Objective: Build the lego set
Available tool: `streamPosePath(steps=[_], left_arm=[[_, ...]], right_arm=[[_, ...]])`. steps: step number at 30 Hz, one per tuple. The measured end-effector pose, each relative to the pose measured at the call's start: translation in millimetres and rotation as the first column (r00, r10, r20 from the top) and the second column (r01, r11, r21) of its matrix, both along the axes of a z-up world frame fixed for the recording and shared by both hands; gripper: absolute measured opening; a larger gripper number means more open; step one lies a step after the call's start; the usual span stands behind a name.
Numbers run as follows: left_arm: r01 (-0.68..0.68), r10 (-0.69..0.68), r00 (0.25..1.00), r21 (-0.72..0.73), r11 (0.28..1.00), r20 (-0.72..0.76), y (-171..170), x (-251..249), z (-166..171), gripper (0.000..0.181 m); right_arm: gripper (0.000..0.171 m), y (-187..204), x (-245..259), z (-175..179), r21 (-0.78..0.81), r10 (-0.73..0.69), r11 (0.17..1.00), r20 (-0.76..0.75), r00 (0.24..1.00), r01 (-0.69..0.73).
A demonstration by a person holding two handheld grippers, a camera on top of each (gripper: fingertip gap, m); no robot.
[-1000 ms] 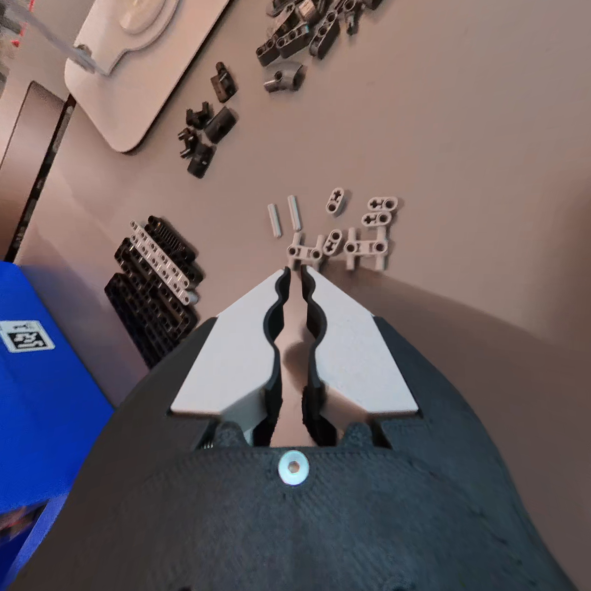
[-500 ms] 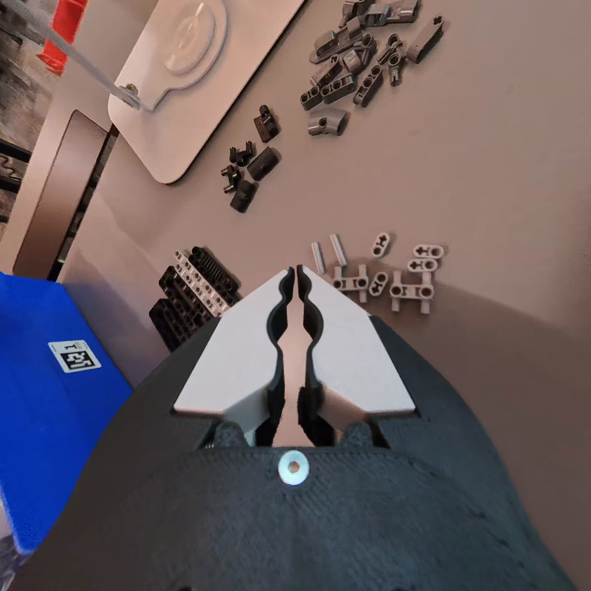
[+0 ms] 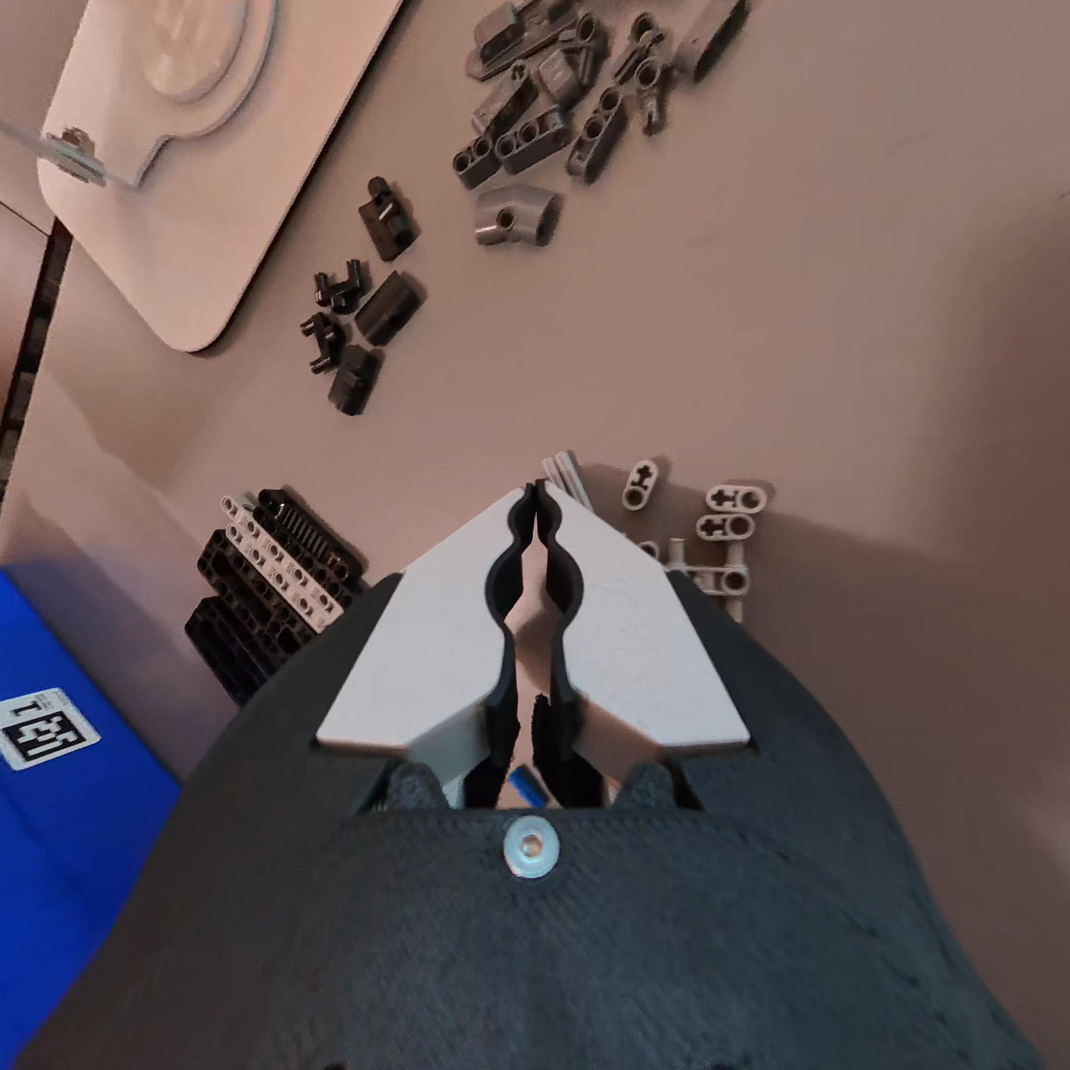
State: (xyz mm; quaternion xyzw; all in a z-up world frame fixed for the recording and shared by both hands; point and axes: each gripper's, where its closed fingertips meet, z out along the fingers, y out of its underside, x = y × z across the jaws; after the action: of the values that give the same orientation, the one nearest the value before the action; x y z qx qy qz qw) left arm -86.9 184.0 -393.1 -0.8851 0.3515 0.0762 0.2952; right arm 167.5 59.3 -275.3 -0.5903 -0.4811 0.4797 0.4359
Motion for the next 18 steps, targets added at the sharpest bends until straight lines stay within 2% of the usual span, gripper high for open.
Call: streamPosePath(steps=[3, 7, 12, 15, 18], left_arm=[[-0.002, 0.002, 1.000, 0.030, 1.000, -0.001, 3, 1, 5, 0.000], [0.024, -0.026, 1.000, 0.097, 0.995, 0.014, 13, 13, 28, 0.000], [0.209, -0.215, 0.976, 0.149, 0.967, 0.026, 29, 81, 50, 0.005], [0.329, -0.334, 0.942, 0.131, 0.935, 0.019, 40, 123, 47, 0.023], [0.401, -0.407, 0.912, 0.100, 0.911, 0.053, 50, 154, 42, 0.027]], right_arm=[[0.017, 0, 1, 2, 0.003, -0.003, 1.000, -0.007, 1.000, 0.003], [0.017, 0, 3, 4, 0.005, -0.006, 1.000, -0.017, 1.000, 0.006], [0.019, -2, 0, 3, 0.006, 0.006, 1.000, -0.017, 1.000, -0.006], [0.019, -4, 0, 3, 0.014, 0.010, 1.000, -0.016, 1.000, -0.010], [0.019, -4, 1, 4, 0.023, 0.007, 1.000, -0.017, 1.000, -0.007]])
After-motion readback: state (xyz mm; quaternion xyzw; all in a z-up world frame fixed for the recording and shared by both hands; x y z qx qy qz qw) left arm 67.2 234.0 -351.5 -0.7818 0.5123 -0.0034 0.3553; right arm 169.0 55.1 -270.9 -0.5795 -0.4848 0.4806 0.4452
